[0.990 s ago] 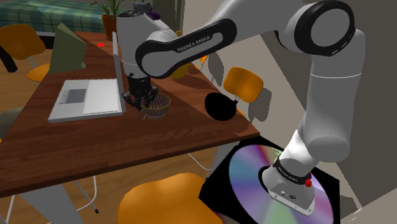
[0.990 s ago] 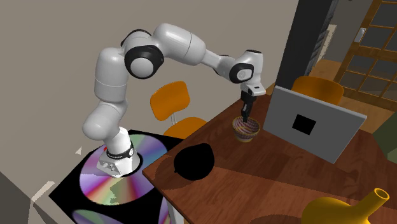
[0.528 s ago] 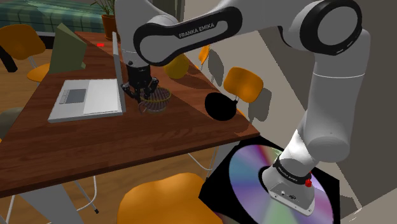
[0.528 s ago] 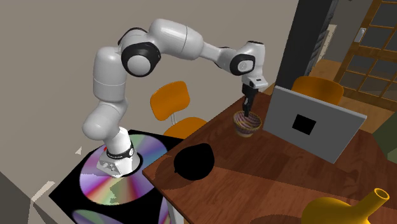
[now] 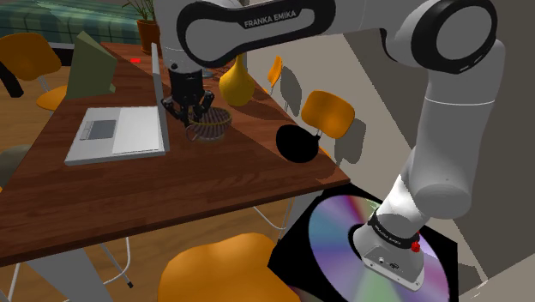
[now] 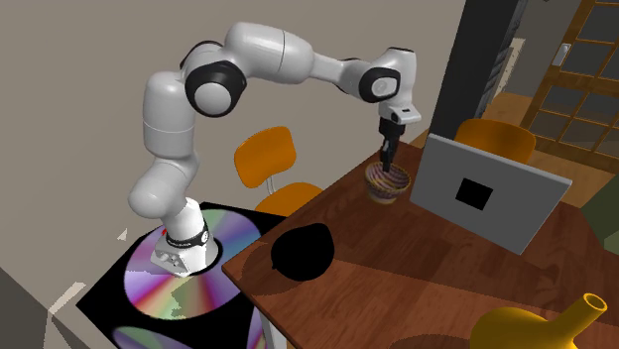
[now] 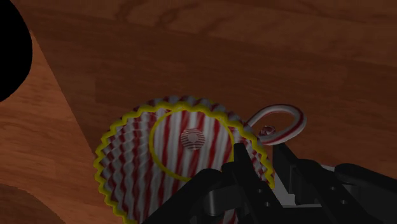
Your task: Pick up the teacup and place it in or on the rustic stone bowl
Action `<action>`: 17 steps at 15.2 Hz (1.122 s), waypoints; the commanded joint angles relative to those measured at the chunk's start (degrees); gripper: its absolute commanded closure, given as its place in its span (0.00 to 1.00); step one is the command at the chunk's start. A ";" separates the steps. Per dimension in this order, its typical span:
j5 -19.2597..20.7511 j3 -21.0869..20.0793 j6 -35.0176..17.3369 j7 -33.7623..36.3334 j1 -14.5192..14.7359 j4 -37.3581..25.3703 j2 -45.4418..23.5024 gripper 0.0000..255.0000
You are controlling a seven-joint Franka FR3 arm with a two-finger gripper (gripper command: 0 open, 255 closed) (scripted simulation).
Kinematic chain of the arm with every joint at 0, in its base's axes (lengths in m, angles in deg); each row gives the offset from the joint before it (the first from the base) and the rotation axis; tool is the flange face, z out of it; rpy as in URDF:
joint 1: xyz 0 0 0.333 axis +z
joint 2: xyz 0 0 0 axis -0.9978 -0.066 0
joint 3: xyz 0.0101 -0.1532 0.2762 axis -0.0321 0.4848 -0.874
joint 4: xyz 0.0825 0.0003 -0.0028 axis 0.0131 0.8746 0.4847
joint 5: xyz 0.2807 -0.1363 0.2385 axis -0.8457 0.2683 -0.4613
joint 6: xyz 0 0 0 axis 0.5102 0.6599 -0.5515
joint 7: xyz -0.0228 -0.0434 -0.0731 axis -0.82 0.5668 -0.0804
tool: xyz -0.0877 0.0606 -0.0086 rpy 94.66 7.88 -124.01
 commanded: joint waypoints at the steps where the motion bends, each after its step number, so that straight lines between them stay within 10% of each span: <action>1: -0.18 -0.08 1.59 -0.26 0.08 -1.43 0.20 1.00; 14: -0.72 -0.39 10.78 -1.64 0.71 -10.43 0.53 1.00; 17: -3.44 -0.07 7.96 -4.29 -2.37 -0.90 8.12 1.00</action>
